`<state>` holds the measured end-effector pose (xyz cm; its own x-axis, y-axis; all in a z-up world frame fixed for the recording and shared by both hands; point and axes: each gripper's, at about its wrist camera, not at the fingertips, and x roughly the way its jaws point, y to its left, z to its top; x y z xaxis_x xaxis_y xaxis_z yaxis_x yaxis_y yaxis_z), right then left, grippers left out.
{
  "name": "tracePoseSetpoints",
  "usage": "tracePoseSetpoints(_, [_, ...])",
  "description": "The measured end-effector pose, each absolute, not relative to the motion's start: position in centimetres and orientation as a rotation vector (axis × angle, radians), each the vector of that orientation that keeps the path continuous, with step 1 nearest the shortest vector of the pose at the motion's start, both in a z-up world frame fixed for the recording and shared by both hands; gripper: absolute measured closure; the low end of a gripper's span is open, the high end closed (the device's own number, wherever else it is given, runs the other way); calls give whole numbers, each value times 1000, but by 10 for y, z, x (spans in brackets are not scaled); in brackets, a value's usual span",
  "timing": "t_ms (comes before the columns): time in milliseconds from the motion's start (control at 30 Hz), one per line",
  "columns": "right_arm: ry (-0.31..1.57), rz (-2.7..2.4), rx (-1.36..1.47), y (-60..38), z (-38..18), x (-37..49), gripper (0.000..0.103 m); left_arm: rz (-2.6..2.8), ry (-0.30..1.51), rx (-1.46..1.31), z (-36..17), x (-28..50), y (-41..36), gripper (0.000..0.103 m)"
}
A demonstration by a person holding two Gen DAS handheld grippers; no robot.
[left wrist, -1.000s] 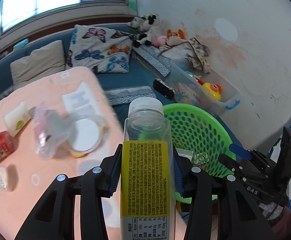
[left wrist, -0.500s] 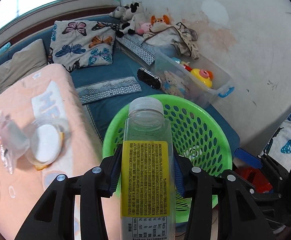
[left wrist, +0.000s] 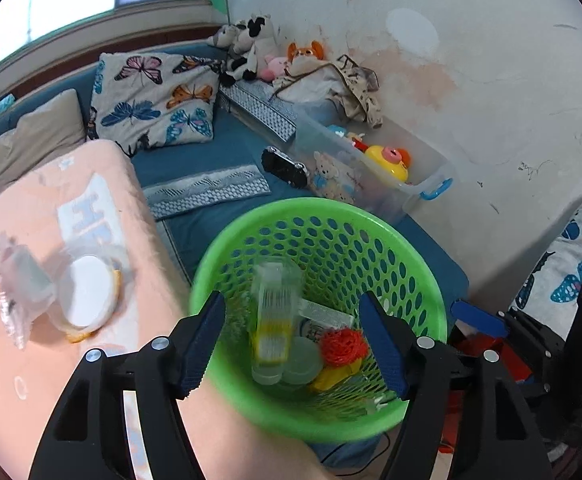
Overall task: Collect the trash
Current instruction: 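Move the right tool to the pink plastic bag and the left tool to the round tub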
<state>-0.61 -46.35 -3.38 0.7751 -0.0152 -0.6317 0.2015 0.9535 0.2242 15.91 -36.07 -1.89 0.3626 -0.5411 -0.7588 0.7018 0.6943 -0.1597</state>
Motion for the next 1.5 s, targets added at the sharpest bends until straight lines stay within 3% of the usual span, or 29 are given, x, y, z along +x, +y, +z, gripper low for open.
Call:
tracePoseSetpoints(467, [644, -14, 240, -413, -7, 14, 38, -609, 823, 172, 5, 158, -238, 36])
tracePoseSetpoints(900, [634, 161, 142, -327, 23, 78, 36, -337, 856, 81, -9, 184, -93, 34])
tracePoseSetpoints(1500, [714, 294, 70, -236, -8, 187, 30, -187, 915, -1, -40, 215, 4, 34])
